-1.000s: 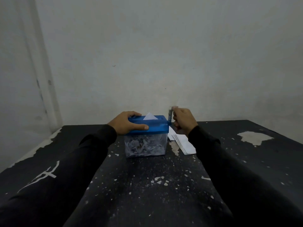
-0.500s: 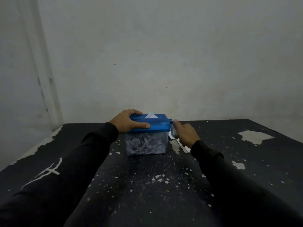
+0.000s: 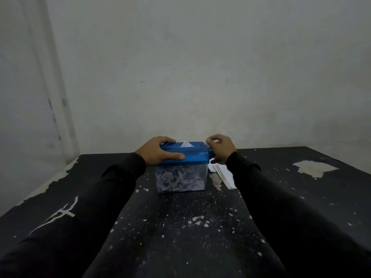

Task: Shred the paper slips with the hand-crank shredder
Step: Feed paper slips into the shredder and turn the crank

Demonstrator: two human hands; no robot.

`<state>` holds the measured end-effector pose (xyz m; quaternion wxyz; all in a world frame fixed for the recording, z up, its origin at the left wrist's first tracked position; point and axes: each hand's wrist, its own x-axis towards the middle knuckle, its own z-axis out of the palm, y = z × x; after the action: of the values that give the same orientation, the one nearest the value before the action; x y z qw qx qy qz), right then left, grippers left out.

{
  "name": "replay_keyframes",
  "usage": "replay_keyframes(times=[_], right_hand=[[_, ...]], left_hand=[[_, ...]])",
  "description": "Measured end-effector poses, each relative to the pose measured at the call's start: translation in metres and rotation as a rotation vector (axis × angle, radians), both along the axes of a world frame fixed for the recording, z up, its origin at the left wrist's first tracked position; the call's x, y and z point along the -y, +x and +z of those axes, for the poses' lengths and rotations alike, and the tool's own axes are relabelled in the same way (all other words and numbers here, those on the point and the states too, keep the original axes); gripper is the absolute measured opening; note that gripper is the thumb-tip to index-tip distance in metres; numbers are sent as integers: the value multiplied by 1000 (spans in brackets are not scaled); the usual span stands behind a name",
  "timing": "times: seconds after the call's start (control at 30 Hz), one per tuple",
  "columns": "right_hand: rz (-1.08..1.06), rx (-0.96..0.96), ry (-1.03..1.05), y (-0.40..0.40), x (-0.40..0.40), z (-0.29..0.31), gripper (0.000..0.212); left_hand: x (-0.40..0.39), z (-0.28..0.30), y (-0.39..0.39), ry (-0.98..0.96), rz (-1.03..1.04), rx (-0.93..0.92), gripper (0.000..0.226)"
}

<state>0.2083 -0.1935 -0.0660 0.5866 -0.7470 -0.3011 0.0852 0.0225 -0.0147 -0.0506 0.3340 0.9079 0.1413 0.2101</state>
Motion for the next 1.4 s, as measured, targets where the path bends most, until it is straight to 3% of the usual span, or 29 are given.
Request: replay_keyframes(times=[0.2,0.3,0.37,0.53,0.7,0.9,1.07,1.17,1.33,1.4], right_hand=[[-33,84,-238,-13,28,-42,60],[13,88,-211,-17,42,-47,59],[74,66,-213,-21,51,-45,44],[203,18,-53,-29,62,-16,29],[154,90,74,-28,55,-21,50],[-130,156,316,-34,20,3,75],[-164,97,93,-2,-9,26,66],[-184,119,-72,15,-11,7,62],[-233,90,-71,25,11,-25,73],[-284,146,-168,37,24,-47,60]], left_hand=[[2,0,0,-21,3,7,86],[2,1,-1,-20,16,-2,83],[2,0,0,-27,6,-4,79],[2,3,0,-5,22,-1,73],[2,1,1,9,38,5,78],[2,1,0,28,11,-5,83],[1,0,-1,40,14,7,87],[1,-2,0,17,8,15,86],[0,-3,0,-7,11,19,76],[1,-5,0,-22,16,28,77]])
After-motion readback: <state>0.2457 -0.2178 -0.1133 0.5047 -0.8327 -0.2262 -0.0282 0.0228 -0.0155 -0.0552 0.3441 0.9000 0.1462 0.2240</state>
